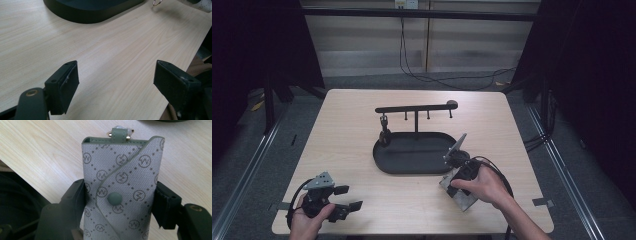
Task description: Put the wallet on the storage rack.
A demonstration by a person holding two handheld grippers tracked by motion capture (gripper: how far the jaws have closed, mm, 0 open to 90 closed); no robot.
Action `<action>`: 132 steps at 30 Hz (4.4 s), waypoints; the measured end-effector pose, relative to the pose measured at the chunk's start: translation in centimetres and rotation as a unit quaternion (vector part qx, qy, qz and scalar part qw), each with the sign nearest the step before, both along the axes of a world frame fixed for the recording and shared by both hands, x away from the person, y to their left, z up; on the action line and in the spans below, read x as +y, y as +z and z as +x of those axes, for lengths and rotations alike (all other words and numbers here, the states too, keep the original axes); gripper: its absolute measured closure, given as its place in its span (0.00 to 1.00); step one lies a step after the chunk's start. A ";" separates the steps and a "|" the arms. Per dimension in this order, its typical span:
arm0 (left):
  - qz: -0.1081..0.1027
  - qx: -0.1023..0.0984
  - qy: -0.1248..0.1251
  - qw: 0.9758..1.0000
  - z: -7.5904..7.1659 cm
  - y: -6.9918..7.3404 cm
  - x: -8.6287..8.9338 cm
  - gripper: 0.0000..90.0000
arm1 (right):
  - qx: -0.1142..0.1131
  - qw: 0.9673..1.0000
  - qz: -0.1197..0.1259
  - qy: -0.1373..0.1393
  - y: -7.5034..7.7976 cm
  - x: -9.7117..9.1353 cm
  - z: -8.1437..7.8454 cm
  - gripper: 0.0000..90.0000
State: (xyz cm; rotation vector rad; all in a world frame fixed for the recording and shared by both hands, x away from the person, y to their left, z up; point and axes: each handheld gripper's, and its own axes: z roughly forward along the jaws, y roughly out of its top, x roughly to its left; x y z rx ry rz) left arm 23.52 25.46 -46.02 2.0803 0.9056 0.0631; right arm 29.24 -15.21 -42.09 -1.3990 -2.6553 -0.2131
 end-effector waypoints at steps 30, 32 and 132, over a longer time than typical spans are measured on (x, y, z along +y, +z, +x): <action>-0.017 -0.002 0.000 1.000 -0.1 0.2 0.1 0.23 | -0.019 0.999 0.010 -0.028 3.0 -1.7 2.5 0.39; -0.018 -0.001 0.001 1.000 -0.1 0.2 0.2 0.23 | -0.019 0.999 0.012 -0.032 3.2 -1.6 2.8 0.39; -0.006 0.002 0.005 1.000 0.1 0.1 0.3 0.23 | -0.042 0.948 0.179 -0.261 -4.1 -2.5 12.1 0.39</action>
